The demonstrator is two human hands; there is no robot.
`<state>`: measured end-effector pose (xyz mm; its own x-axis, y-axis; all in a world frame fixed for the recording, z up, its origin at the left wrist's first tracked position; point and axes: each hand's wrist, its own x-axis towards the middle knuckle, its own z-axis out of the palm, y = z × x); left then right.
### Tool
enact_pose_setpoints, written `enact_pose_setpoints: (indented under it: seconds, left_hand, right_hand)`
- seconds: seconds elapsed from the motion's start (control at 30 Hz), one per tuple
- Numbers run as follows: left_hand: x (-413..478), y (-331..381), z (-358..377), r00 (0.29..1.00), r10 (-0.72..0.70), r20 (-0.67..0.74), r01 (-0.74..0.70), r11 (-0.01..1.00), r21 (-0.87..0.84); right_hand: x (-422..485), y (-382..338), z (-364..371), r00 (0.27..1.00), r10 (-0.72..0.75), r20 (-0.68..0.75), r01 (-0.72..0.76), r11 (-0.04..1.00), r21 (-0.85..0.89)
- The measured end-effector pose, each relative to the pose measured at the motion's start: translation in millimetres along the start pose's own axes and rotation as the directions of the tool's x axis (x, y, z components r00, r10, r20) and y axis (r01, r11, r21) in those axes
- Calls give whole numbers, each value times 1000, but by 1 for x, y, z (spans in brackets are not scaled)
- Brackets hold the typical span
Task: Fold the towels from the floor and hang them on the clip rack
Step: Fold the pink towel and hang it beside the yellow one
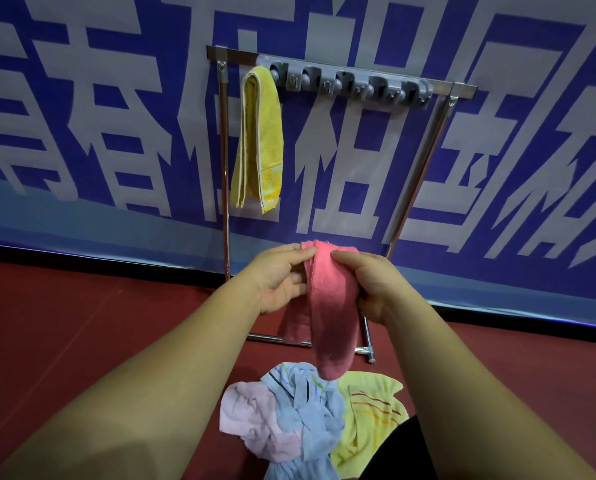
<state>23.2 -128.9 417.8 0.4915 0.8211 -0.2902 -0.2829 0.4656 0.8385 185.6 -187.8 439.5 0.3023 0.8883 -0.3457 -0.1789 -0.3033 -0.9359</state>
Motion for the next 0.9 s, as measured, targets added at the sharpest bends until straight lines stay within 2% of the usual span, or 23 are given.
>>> enact_pose_setpoints:
  seconds: [0.1,0.2,0.27,0.37,0.43,0.67,0.8,0.9]
  left_hand:
    - [4,-2,2,999,46,-6,-45,998,48]
    - [3,-4,6,999,49,10,-50,988,146]
    - [1,-6,9,998,52,33,-58,976,209]
    - [-1,-8,9,998,62,32,-68,962,265]
    - [-1,-8,7,998,56,26,-60,964,261]
    - [-2,-13,-4,1000,15,21,-20,972,233]
    - [-2,-13,-7,1000,25,-6,-23,972,232]
    - [-2,-13,-8,999,34,-8,-31,975,219]
  right_hand:
    - [1,-1,-3,994,-47,-97,20,964,-264]
    - [11,-2,-3,931,-301,-206,127,796,-592]
    - [11,-8,2,916,-374,-146,180,706,-685]
    - [7,-17,12,928,-374,-1,209,520,-828]
    - [7,-21,15,935,-353,43,203,431,-879]
    - [11,-23,22,951,-267,154,220,235,-947]
    - [4,-22,27,943,-246,222,276,210,-938]
    - [0,-22,28,936,-287,204,283,271,-920]
